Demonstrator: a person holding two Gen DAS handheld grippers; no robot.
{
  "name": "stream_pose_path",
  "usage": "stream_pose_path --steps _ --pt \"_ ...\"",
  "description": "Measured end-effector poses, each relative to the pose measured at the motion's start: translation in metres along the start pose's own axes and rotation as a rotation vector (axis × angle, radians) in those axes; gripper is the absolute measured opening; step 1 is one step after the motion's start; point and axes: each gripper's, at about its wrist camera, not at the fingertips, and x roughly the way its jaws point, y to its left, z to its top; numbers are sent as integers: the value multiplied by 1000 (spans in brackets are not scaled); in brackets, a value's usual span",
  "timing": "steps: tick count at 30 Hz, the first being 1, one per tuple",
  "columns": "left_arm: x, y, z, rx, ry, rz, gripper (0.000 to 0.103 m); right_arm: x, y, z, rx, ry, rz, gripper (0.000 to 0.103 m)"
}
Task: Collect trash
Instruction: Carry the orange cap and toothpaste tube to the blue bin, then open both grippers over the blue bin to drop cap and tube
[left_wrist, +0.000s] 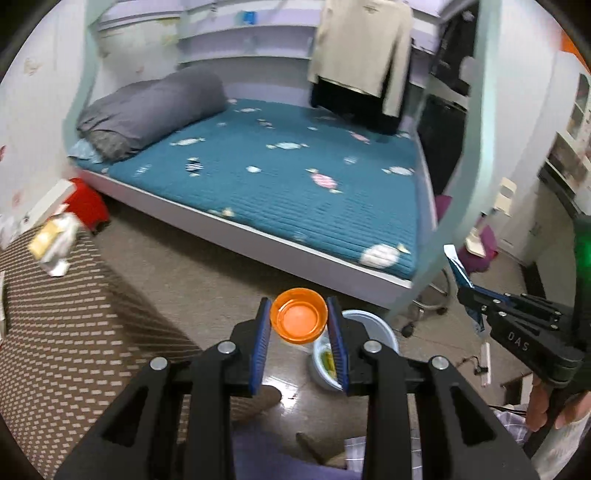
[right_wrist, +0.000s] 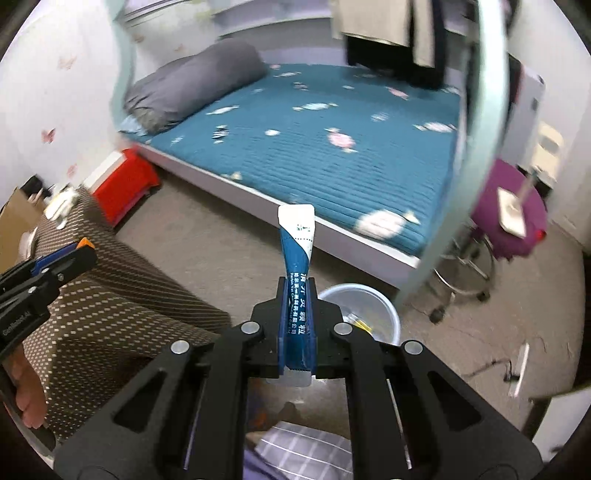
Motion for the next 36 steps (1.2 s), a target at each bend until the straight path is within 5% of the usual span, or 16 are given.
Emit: stream_pose_path --steps 10,21,22,24,27,36 --pt "51 -73 -7 107 95 -92 29 -4 -75 -27 150 25 -97 9" --pt "115 -133 -26 203 244 -102 30 4 -124 -50 263 72 -150 9" --pt "121 -139 -27 213 263 -101 33 6 -127 -52 272 79 -152 9" --pt "131 -148 -26 227 290 -97 73 8 -131 -55 282 86 -156 9" --pt "130 -152 -26 261 235 -59 75 11 -136 -59 294 97 -162 9" --pt "130 -115 -26 196 253 -32 75 39 -110 -42 248 156 -97 11"
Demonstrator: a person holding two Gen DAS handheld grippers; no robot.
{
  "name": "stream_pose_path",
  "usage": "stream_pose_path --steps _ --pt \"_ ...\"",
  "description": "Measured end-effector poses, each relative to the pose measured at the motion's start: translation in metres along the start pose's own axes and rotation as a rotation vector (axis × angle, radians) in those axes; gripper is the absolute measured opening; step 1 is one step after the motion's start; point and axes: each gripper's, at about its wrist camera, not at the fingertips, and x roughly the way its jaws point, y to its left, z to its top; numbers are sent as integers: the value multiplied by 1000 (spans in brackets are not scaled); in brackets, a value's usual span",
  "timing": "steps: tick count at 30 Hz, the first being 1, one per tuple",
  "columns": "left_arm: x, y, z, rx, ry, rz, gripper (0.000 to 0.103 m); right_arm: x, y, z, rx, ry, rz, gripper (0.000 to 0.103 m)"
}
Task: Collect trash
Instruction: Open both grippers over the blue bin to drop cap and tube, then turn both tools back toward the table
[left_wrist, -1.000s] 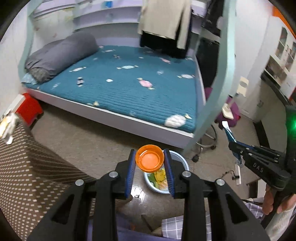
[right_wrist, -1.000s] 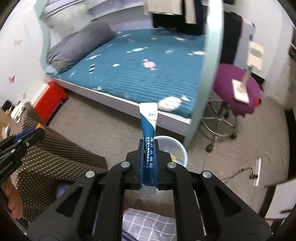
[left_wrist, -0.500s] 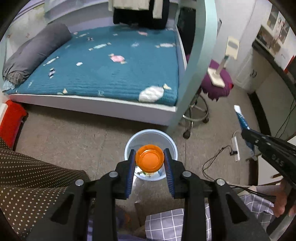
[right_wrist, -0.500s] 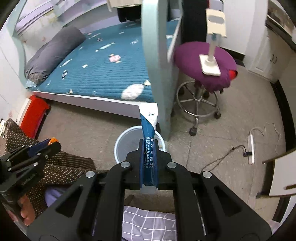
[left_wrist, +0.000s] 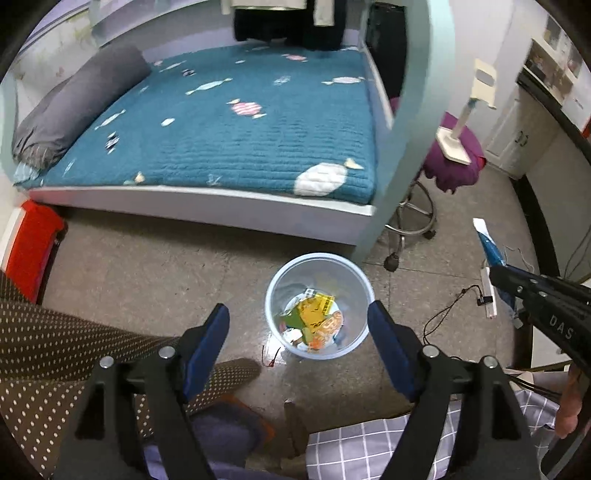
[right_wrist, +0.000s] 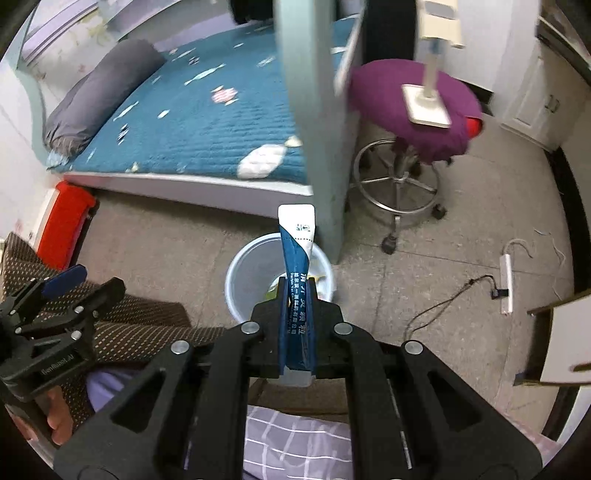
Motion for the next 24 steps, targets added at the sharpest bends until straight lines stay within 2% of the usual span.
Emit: stream_pose_path --steps 2,3,5,7,14,17,24 --pt "-1 8 -2 -16 2 15 75 -1 15 6 -25 -19 29 12" --pt "-3 13 -3 -25 0 24 75 -3 20 8 -32 -31 32 17" --pt "-7 22 -5 -41 -8 35 75 -10 28 11 -28 -75 20 88" --pt "-11 27 -6 -49 -18 46 75 -17 33 10 -51 -122 12 87" --pt "-25 40 -9 -67 -43 61 75 -9 43 3 -91 -58 -17 87" --pt "-31 42 -10 -67 -52 69 75 -7 43 1 -88 -38 -4 87" --pt "-47 47 -12 -78 -81 85 76 -16 50 2 -104 -50 -8 88"
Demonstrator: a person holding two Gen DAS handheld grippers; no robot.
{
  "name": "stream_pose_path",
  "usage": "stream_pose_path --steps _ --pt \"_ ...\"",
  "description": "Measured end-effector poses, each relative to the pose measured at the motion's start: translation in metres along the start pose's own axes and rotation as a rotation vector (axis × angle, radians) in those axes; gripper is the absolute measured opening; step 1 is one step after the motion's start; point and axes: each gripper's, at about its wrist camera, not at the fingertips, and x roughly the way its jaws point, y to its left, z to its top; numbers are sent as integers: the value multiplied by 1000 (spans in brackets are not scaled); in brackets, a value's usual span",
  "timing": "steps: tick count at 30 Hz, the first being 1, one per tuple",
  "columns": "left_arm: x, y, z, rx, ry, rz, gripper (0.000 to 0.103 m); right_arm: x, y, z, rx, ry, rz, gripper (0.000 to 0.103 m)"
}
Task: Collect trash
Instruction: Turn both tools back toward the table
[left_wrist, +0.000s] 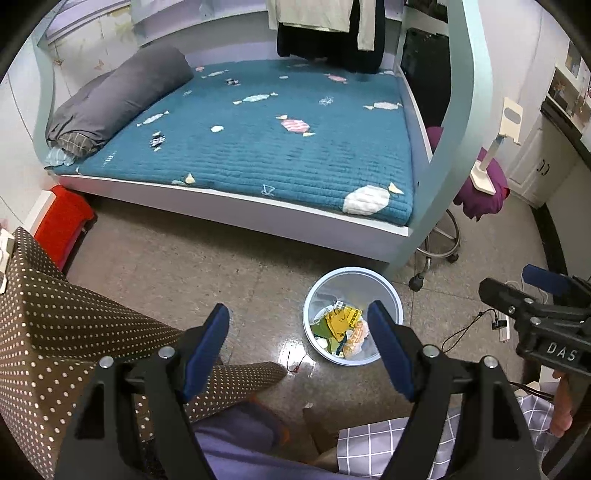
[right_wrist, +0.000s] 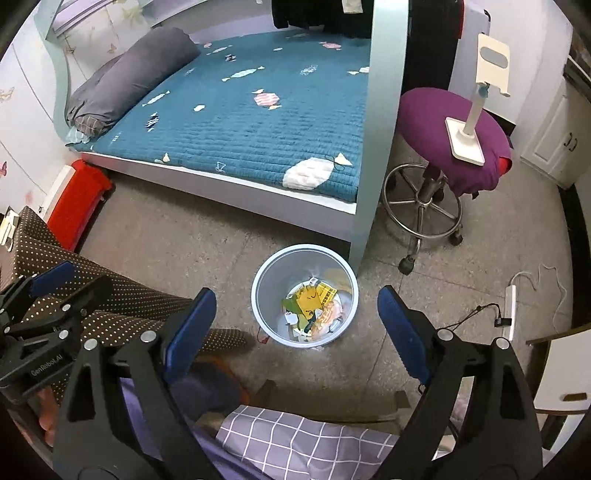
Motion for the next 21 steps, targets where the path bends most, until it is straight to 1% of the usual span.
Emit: stream_pose_path --steps 3,8,11,16,21 --pt "-8 6 0 -16 -12 3 76 -3 7 1 -5 2 2 88" --pt "-24 18 1 -31 -34 15 76 -13 27 3 -48 -8 9 88" --pt "-38 26 1 -44 -63 15 76 -20 41 6 -77 -17 3 88" --pt "-64 42 3 -56 -116 39 76 -33 68 13 -126 -49 11 88" --pt "-91 66 1 -83 -165 73 77 -44 100 21 -176 -68 40 88"
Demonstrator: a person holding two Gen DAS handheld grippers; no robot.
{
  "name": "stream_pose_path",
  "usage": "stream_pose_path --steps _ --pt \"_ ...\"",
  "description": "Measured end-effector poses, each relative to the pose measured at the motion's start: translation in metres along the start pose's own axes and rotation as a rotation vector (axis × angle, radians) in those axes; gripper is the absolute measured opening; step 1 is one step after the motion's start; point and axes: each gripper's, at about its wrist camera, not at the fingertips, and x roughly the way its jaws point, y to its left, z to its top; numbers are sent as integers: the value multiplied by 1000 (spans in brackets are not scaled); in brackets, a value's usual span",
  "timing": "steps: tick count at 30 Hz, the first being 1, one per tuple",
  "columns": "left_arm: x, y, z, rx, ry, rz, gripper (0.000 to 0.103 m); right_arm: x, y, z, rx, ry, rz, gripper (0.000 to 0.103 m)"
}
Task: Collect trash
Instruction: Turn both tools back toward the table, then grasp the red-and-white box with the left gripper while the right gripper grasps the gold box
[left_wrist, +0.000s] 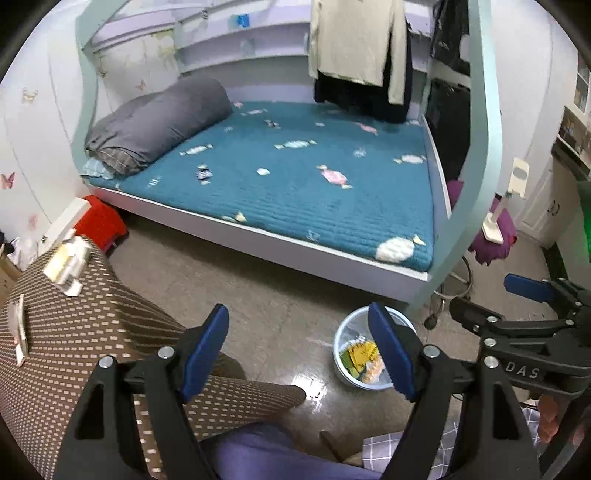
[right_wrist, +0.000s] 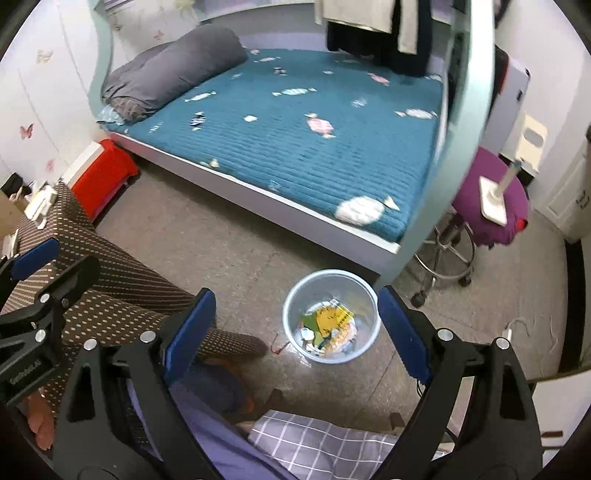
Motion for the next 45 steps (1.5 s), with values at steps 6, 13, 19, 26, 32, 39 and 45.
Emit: stream_pose_path --steps 6,13,19,26,32,39,45 --pt "-25 43 0 -71 -62 53 81 -6 41 16 -40 -4 56 91" --pt "-44 112 -8 -196 -77 142 84 -14 103 34 -139 -11 116 91" --pt "-60 178 -20 -321 -84 214 87 -19 157 48 -216 -12 178 91" --pt "-66 250 -34 -433 -67 328 89 -10 238 63 -329 9 251 92" --pt "-59 314 -49 -529 -23 371 89 7 303 81 -383 46 309 92" --pt "-39 384 -65 -659 47 331 89 48 367 98 -387 148 352 92" --pt "-12 424 -79 -766 113 292 89 93 406 109 -369 189 318 92"
